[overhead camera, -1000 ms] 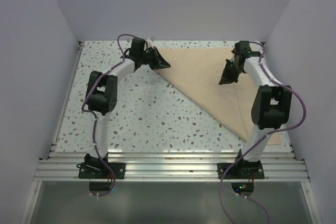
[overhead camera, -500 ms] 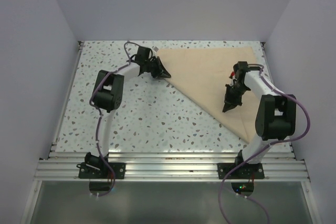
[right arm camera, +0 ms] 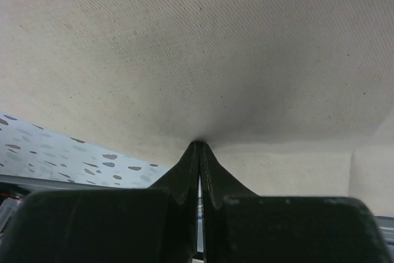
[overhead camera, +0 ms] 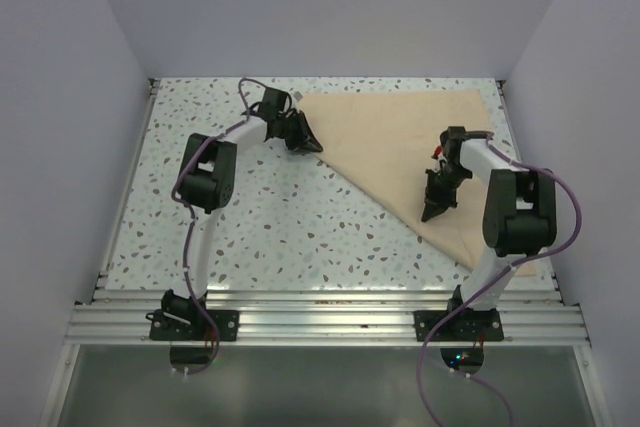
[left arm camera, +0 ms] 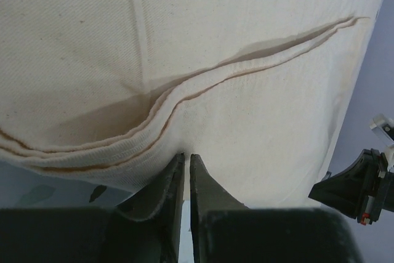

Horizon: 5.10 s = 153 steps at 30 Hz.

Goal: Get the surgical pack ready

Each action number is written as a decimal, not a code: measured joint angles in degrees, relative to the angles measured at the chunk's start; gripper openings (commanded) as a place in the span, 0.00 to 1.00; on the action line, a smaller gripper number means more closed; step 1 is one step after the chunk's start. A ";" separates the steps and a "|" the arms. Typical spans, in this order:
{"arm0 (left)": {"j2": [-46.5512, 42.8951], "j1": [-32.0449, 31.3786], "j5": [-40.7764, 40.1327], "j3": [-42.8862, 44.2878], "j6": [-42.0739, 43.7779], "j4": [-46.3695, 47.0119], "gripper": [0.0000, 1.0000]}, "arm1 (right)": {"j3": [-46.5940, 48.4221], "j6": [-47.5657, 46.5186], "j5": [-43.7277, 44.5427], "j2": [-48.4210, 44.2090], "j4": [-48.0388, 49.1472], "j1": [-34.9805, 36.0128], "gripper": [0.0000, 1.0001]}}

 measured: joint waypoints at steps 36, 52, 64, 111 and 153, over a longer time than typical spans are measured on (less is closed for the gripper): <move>-1.44 -2.91 0.61 -2.49 -0.66 -1.38 0.01 | -2.67 0.33 -2.69 3.34 2.56 -0.17 0.00; -2.56 0.26 0.81 -2.45 -0.07 -3.04 0.07 | 1.86 0.35 -2.05 0.96 0.11 -0.11 0.00; -4.31 -1.16 1.92 -3.06 -2.23 -0.37 0.09 | -0.50 0.76 -2.78 -0.37 1.25 -0.11 0.00; -2.60 1.51 2.93 -4.92 -2.69 -0.59 0.08 | -7.52 4.85 0.98 -8.79 -9.90 -12.50 0.00; -2.67 3.74 -3.17 4.39 0.37 -6.84 0.31 | 8.57 7.89 -4.68 2.32 -9.11 -6.84 0.00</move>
